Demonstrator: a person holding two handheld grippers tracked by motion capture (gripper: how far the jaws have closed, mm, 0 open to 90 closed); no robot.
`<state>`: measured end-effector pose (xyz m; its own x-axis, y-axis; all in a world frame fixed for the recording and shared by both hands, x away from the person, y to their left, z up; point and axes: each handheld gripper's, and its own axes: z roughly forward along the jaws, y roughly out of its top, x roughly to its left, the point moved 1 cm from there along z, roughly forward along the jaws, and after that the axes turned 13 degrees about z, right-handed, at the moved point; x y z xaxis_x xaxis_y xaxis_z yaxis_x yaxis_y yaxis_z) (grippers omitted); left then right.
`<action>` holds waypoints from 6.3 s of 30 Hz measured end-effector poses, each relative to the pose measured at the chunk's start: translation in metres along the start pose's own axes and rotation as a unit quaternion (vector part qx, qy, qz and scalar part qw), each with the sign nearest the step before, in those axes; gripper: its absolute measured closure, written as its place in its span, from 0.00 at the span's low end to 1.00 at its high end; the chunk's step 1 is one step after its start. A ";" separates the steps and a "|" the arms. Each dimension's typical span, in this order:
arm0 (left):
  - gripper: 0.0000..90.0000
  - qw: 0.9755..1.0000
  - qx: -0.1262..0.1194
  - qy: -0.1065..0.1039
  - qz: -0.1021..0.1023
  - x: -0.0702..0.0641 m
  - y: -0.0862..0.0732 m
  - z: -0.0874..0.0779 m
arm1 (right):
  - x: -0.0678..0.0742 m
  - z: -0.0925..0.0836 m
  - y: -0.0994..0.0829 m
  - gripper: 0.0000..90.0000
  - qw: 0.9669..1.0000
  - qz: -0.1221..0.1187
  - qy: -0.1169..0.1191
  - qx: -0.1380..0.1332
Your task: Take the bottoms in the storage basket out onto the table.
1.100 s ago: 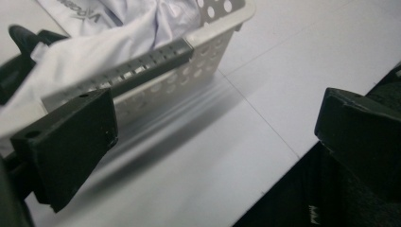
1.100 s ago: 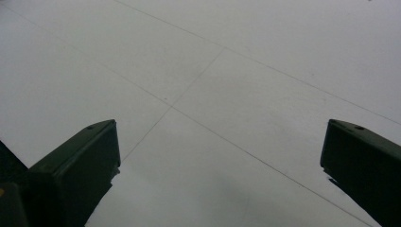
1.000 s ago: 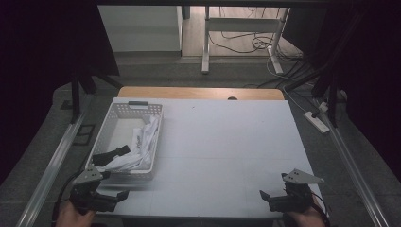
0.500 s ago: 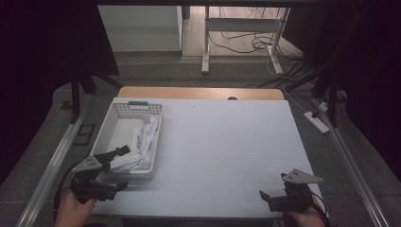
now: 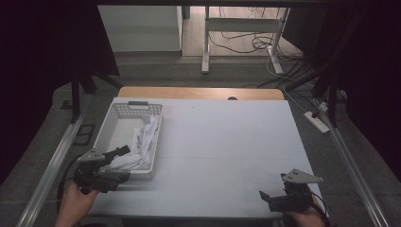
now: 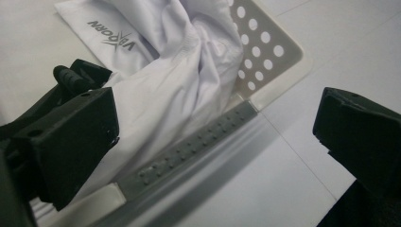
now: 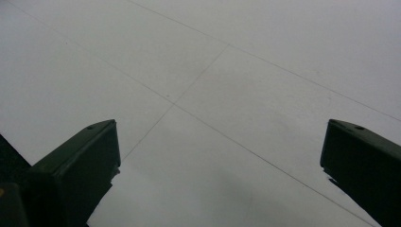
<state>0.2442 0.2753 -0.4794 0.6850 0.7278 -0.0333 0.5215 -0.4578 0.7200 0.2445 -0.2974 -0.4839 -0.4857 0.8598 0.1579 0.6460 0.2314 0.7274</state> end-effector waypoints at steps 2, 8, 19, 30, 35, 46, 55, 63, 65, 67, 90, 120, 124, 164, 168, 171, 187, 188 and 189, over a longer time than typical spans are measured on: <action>0.01 1.000 0.001 -0.005 -0.002 0.002 0.002 0.001 | 0.000 0.000 0.000 0.00 1.000 0.000 0.000 0.000; 0.02 1.000 0.000 -0.008 0.015 0.007 0.008 0.003 | 0.000 0.000 0.000 0.00 1.000 0.000 0.001 0.000; 0.00 0.999 0.023 -0.018 0.029 0.021 0.014 0.014 | 0.000 0.001 0.000 0.00 1.000 -0.001 0.002 0.002; 0.00 0.999 0.037 -0.018 0.021 0.037 0.025 0.021 | 0.000 0.001 0.000 0.00 1.000 -0.002 0.002 0.004; 0.00 0.998 0.052 -0.026 0.033 0.044 0.032 0.027 | 0.000 0.001 0.000 0.00 1.000 -0.002 0.002 0.005; 0.00 0.993 0.085 -0.046 0.067 0.056 0.051 0.043 | 0.000 0.002 0.000 0.00 1.000 -0.003 0.003 0.005; 0.00 0.983 0.113 -0.053 0.134 0.061 0.062 0.061 | 0.000 0.002 0.000 0.00 1.000 -0.003 0.004 0.005; 0.00 0.975 0.146 -0.071 0.154 0.064 0.065 0.082 | 0.000 0.002 0.000 0.00 1.000 -0.002 0.004 0.006; 0.00 0.972 0.157 -0.075 0.156 0.064 0.065 0.088 | 0.000 0.002 0.000 0.00 1.000 -0.002 0.005 0.006; 0.00 0.970 0.166 -0.080 0.158 0.064 0.065 0.093 | 0.000 0.002 0.000 0.00 1.000 -0.002 0.005 0.006; 0.00 0.954 0.244 -0.071 0.159 0.064 0.059 0.136 | 0.000 0.001 0.000 0.00 1.000 -0.005 0.009 0.004; 0.85 0.981 0.150 -0.086 0.091 0.067 0.076 0.102 | 0.000 0.002 0.001 0.00 1.000 -0.006 0.011 0.007; 0.85 0.987 0.116 -0.081 0.081 0.070 0.083 0.086 | 0.000 0.002 0.001 0.00 1.000 -0.005 0.011 0.007; 0.86 0.998 -0.013 -0.042 0.034 0.081 0.143 -0.009 | -0.001 0.002 0.001 0.02 1.000 -0.001 0.012 0.006; 0.86 0.998 -0.018 -0.040 0.035 0.081 0.149 -0.015 | -0.001 0.002 0.001 0.02 1.000 0.004 0.013 0.006; 0.86 0.998 -0.021 -0.037 0.039 0.080 0.154 -0.019 | -0.002 0.002 0.001 0.01 1.000 0.005 0.012 0.008; 0.86 0.998 -0.035 -0.032 0.052 0.073 0.180 -0.035 | -0.002 0.002 0.002 0.00 1.000 0.010 0.010 0.009; 0.86 0.997 -0.037 -0.032 0.052 0.073 0.181 -0.036 | -0.002 0.003 0.002 0.00 1.000 0.009 0.010 0.010; 0.86 0.997 -0.038 -0.032 0.053 0.072 0.183 -0.037 | -0.002 0.003 0.002 0.00 1.000 0.009 0.009 0.010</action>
<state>0.3704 0.2629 -0.3246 0.7665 0.6422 0.0027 0.4066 -0.4885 0.7720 0.2483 -0.2978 -0.4847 -0.4846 0.8552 0.1836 0.6661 0.2247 0.7112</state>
